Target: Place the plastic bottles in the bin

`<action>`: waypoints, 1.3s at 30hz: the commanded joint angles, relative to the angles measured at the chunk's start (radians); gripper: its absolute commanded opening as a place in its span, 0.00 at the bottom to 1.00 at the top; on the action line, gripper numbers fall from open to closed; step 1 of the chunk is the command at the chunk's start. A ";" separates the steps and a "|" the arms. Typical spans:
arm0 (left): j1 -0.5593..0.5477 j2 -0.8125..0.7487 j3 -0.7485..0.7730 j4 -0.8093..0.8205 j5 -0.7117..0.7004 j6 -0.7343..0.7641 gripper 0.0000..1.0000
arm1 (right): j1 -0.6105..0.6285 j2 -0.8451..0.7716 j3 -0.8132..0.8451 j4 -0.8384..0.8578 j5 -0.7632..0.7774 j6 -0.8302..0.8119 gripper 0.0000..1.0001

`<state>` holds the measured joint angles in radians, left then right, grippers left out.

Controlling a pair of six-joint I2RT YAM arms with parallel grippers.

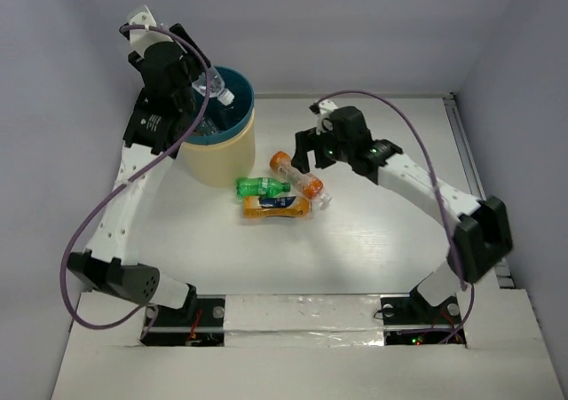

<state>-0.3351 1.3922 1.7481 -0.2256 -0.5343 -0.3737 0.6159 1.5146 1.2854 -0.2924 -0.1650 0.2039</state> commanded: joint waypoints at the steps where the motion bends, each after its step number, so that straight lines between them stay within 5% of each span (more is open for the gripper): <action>1: 0.047 0.037 0.083 -0.012 0.004 0.039 0.40 | -0.001 0.155 0.178 -0.080 -0.009 -0.103 0.92; 12: 0.057 0.107 -0.005 0.150 -0.161 0.229 0.41 | -0.024 0.539 0.570 -0.281 0.041 -0.190 0.98; 24: 0.090 0.153 -0.180 0.242 -0.139 0.185 0.46 | -0.024 0.688 0.652 -0.358 -0.010 -0.230 0.98; 31: 0.090 0.160 -0.242 0.261 -0.122 0.157 0.82 | -0.024 0.768 0.706 -0.369 0.045 -0.236 0.95; 39: 0.090 0.071 -0.256 0.227 -0.030 0.111 0.94 | -0.024 0.786 0.736 -0.356 0.119 -0.232 0.79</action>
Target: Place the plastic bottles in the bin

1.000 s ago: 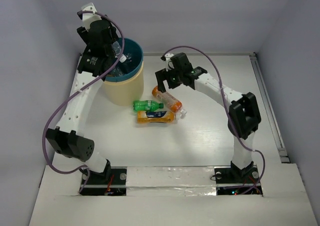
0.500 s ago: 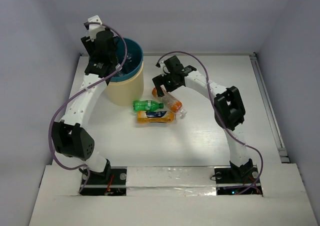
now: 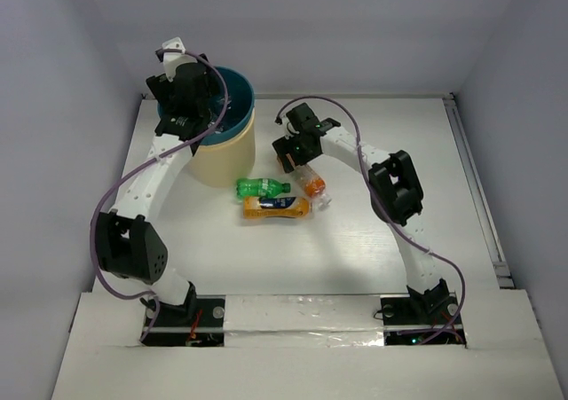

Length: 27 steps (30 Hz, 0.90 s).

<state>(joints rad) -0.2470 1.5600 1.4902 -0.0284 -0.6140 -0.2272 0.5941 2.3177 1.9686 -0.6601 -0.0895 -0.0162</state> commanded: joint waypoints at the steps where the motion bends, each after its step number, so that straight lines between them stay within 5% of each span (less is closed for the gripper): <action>1: 0.002 -0.109 0.005 0.009 0.087 -0.056 0.94 | -0.002 -0.015 0.056 0.011 0.043 -0.011 0.74; 2: 0.002 -0.141 0.002 -0.013 0.108 -0.070 0.94 | -0.002 -0.014 0.059 0.008 0.050 -0.013 0.63; 4: 0.002 -0.184 -0.025 -0.025 0.178 -0.098 0.93 | -0.002 -0.023 0.056 0.011 0.086 -0.013 0.57; 16: 0.002 -0.603 -0.390 -0.050 0.470 -0.253 0.87 | -0.002 -0.345 -0.072 0.134 0.160 0.064 0.53; 27: 0.002 -0.960 -0.810 -0.094 0.692 -0.429 0.85 | 0.076 -0.667 -0.160 0.593 -0.092 0.338 0.54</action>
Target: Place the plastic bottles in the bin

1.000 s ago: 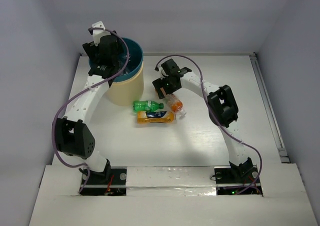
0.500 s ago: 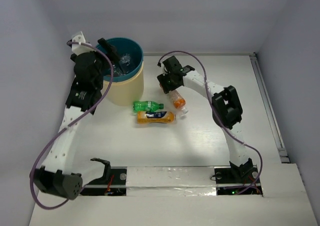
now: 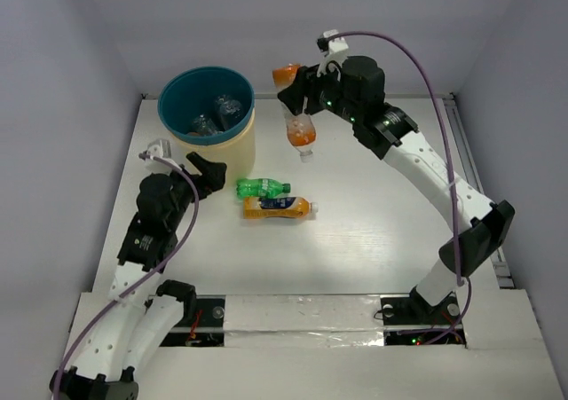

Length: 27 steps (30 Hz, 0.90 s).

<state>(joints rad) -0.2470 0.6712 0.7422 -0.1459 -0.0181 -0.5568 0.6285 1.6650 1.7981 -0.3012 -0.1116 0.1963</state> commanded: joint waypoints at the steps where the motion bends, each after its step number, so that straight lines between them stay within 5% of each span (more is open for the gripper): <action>1: 0.002 -0.087 -0.116 0.028 0.113 -0.118 0.84 | 0.042 -0.010 0.018 0.281 -0.068 0.152 0.54; 9: -0.046 -0.139 -0.346 0.135 0.195 -0.276 0.84 | 0.080 0.252 0.269 0.623 0.062 0.403 0.53; 18: -0.259 -0.191 -0.481 0.200 0.035 -0.423 0.88 | 0.145 0.619 0.757 0.616 0.320 0.353 0.55; 23: -0.314 -0.144 -0.535 0.259 0.020 -0.456 0.98 | 0.165 0.667 0.748 0.606 0.326 0.261 0.89; 27: -0.377 -0.049 -0.526 0.296 -0.054 -0.469 0.99 | 0.175 0.605 0.669 0.611 0.296 0.201 0.98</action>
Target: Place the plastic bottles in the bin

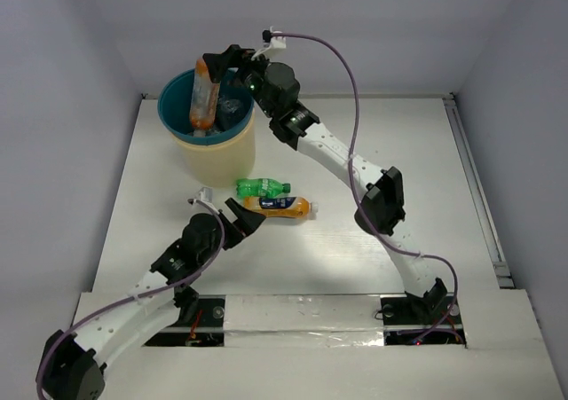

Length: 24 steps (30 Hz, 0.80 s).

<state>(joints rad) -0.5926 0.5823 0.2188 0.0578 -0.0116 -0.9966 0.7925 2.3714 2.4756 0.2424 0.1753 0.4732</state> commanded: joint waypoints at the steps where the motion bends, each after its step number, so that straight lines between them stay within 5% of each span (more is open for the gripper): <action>1: -0.056 0.051 0.004 0.100 -0.073 -0.037 0.99 | 0.011 -0.116 -0.032 0.064 0.006 -0.084 0.98; 7: -0.115 0.119 0.048 0.099 -0.182 -0.043 0.99 | 0.011 -0.381 -0.297 0.115 -0.068 -0.153 0.98; 10: -0.147 0.143 0.070 0.103 -0.214 -0.054 0.99 | 0.011 -0.580 -0.579 0.149 -0.120 -0.221 0.83; 11: -0.160 0.149 0.076 0.094 -0.221 -0.056 0.99 | 0.011 -0.630 -0.724 0.144 -0.144 -0.241 0.54; 12: -0.171 0.148 0.083 0.082 -0.232 -0.054 0.99 | 0.011 -0.677 -0.795 0.118 -0.154 -0.280 0.37; 14: -0.180 0.130 0.108 0.033 -0.279 -0.051 0.99 | 0.011 -0.809 -0.942 0.100 -0.166 -0.301 0.11; 15: -0.181 0.093 0.116 0.013 -0.300 -0.042 0.98 | 0.001 -0.846 -1.086 0.091 -0.166 -0.304 0.07; 22: -0.181 -0.050 0.255 -0.147 -0.445 0.107 0.78 | 0.001 -0.977 -1.435 0.023 -0.353 -0.286 0.15; 24: -0.181 -0.050 0.322 -0.199 -0.462 0.139 0.67 | 0.001 -0.963 -1.460 0.003 -0.402 -0.313 0.31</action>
<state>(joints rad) -0.7708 0.5476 0.4461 -0.0681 -0.3958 -0.9512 0.7971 1.3899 1.0618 0.2874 -0.1154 0.2054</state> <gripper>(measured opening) 0.693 0.255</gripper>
